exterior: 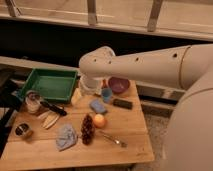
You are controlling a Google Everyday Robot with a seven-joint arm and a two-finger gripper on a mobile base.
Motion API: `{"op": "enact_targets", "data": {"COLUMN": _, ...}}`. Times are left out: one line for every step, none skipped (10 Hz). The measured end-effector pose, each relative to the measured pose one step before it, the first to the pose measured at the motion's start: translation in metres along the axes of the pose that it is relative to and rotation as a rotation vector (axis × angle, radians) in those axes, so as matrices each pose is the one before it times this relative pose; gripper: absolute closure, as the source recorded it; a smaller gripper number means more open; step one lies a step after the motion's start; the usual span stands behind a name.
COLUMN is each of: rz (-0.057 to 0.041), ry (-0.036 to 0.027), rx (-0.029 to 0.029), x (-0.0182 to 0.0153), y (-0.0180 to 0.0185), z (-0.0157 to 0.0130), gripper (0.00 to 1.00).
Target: Wipe purple bowl with brush
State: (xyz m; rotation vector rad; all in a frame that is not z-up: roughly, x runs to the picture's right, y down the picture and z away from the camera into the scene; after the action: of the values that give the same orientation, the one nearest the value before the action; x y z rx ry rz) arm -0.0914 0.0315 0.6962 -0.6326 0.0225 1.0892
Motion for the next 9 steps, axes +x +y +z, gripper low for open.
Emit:
{"op": "enact_targets", "data": {"rz": -0.02079, "ry": -0.00510, "rx": -0.00885, "x": -0.00977, "y": 0.00539, "z": 0.00464, "gripper": 0.20}}
{"op": "enact_targets", "data": {"rz": -0.04358, "ry": -0.00757, "rx": -0.01360, "x": -0.02244, "y": 0.01194, "z": 0.01070, "gripper": 0.20}}
{"op": "enact_targets", "data": {"rz": -0.03287, "ry": -0.00413, "rx": -0.01031, "x": -0.01838, "y": 0.01015, "z": 0.00829, "gripper": 0.20}}
{"op": "enact_targets", "data": {"rz": -0.03957, "ry": -0.00397, "rx": -0.01089, "x": -0.02083, "y": 0.01148, "z": 0.00945, "gripper": 0.20}}
{"op": "enact_targets", "data": {"rz": -0.04137, "ry": -0.00493, "rx": -0.01054, "x": -0.02151, "y": 0.00998, "z": 0.00982, "gripper": 0.20}}
{"op": "enact_targets", "data": {"rz": -0.04430, "ry": -0.00769, "rx": -0.00873, "x": -0.02226, "y": 0.00799, "z": 0.00946, "gripper": 0.20}}
{"op": "enact_targets", "data": {"rz": -0.03814, "ry": -0.00871, "rx": -0.01231, "x": -0.01614, "y": 0.00697, "z": 0.00688, "gripper": 0.20}}
{"op": "enact_targets", "data": {"rz": -0.02026, "ry": -0.00598, "rx": -0.00862, "x": -0.00772, "y": 0.00349, "z": 0.00343, "gripper": 0.20}}
{"op": "enact_targets", "data": {"rz": -0.05211, "ry": -0.01506, "rx": -0.03864, "x": -0.01465, "y": 0.01138, "z": 0.00683, "gripper": 0.20}}
